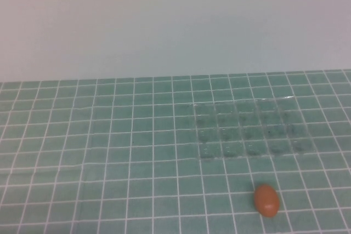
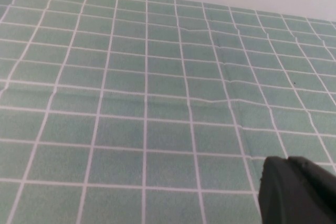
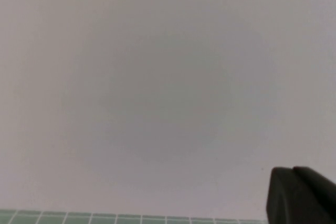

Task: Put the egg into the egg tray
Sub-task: Pick up the egg

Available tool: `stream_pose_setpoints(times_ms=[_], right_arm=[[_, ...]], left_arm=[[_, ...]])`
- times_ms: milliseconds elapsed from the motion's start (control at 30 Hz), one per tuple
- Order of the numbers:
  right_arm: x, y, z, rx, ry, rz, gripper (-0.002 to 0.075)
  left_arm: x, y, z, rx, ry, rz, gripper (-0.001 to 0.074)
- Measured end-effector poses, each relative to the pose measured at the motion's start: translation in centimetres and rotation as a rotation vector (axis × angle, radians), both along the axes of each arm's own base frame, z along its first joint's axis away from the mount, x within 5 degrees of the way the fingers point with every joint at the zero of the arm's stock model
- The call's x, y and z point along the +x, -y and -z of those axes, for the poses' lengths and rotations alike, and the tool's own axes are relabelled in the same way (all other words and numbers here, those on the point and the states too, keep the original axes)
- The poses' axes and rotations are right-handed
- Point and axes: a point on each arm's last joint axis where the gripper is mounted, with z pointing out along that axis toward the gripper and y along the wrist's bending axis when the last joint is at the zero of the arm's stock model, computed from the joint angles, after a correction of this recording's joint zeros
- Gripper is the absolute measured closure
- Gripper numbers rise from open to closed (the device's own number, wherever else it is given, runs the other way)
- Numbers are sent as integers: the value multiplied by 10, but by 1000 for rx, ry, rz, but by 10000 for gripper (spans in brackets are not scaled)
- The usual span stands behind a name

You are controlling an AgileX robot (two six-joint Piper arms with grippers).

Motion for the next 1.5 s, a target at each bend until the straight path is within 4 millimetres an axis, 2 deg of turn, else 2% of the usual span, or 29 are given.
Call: stream_pose_setpoints(times_ms=[133, 267, 500, 633, 767, 900, 967, 1067, 1267, 1367, 1433, 1500], right_arm=[[25, -6, -36, -144, -86, -79, 727], [47, -18, -55, -145, -144, -209, 727], [75, -61, -50, -269, -376, -599, 727], [99, -79, -43, -342, -594, -663, 727], [124, -97, -33, -438, -863, -594, 727], [142, -130, -15, -481, -1068, -555, 727], [147, -148, -5, -433, -1153, -538, 727], [157, -164, 16, -330, -1294, -470, 727], [174, -177, 58, -216, -1475, -317, 723], [179, -181, 72, -171, -1512, -270, 671], [182, -184, 78, -136, -1524, -243, 597], [185, -186, 85, -94, -1534, -209, 489]], left_arm=[[0, 0, 0, 0, 0, 0, 736], [0, 0, 0, 0, 0, 0, 736], [0, 0, 0, 0, 0, 0, 736], [0, 0, 0, 0, 0, 0, 736], [0, 0, 0, 0, 0, 0, 736], [0, 0, 0, 0, 0, 0, 736], [0, 0, 0, 0, 0, 0, 736], [0, 0, 0, 0, 0, 0, 736], [0, 0, 0, 0, 0, 0, 736], [0, 0, 0, 0, 0, 0, 736], [0, 0, 0, 0, 0, 0, 736], [0, 0, 0, 0, 0, 0, 736]])
